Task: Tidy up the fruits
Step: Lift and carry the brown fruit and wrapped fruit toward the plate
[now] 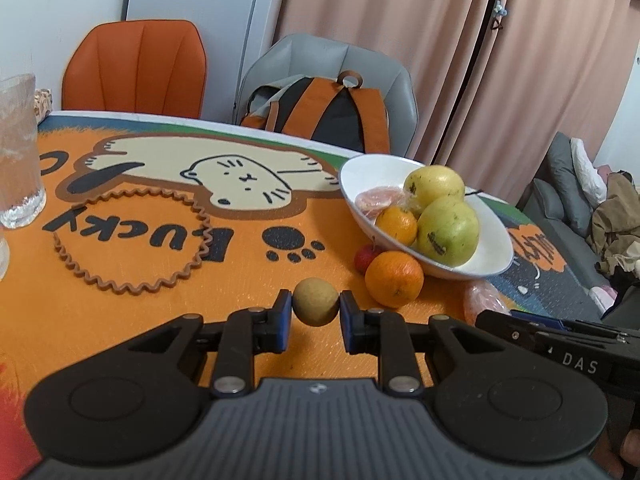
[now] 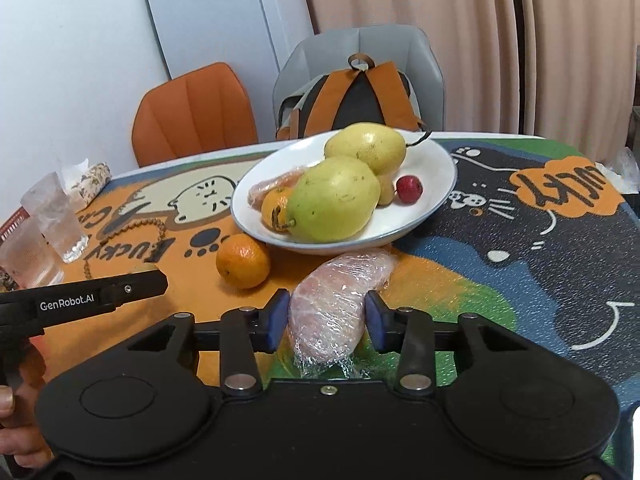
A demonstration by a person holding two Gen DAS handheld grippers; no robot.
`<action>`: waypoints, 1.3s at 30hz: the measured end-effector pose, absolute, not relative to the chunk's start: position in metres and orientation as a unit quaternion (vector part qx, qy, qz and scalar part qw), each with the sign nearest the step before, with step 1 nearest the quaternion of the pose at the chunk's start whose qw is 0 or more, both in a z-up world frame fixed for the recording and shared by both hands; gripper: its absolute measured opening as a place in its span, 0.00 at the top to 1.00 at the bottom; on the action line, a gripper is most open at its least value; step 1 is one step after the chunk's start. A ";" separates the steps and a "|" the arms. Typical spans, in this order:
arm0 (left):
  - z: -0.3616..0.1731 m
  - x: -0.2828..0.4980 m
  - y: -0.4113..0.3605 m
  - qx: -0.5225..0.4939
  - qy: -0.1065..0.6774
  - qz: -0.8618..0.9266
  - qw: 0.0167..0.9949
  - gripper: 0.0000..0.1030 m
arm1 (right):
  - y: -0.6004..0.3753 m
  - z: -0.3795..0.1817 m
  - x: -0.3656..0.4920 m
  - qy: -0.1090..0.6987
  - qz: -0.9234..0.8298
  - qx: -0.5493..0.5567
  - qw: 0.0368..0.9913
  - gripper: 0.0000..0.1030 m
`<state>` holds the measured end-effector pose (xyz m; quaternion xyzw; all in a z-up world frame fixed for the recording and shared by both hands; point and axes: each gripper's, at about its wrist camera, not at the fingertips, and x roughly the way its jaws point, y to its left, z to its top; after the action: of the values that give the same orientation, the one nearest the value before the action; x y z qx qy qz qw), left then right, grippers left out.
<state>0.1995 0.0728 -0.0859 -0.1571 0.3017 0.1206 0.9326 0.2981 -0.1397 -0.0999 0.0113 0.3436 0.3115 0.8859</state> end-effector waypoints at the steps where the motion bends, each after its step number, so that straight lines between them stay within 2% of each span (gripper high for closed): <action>1: -0.084 0.199 0.073 -0.157 0.300 0.120 0.933 0.78 | -0.142 -0.098 0.298 0.342 0.311 0.014 0.887 0.63; 39: -0.056 0.201 0.084 -0.168 0.266 0.117 0.942 0.78 | -0.150 -0.053 0.312 0.282 0.305 0.034 0.909 0.64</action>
<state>0.2009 0.0841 -0.0563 -0.1684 0.2657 0.1175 0.9419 0.3121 -0.1495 -0.0526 0.0336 0.2819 0.3054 0.9089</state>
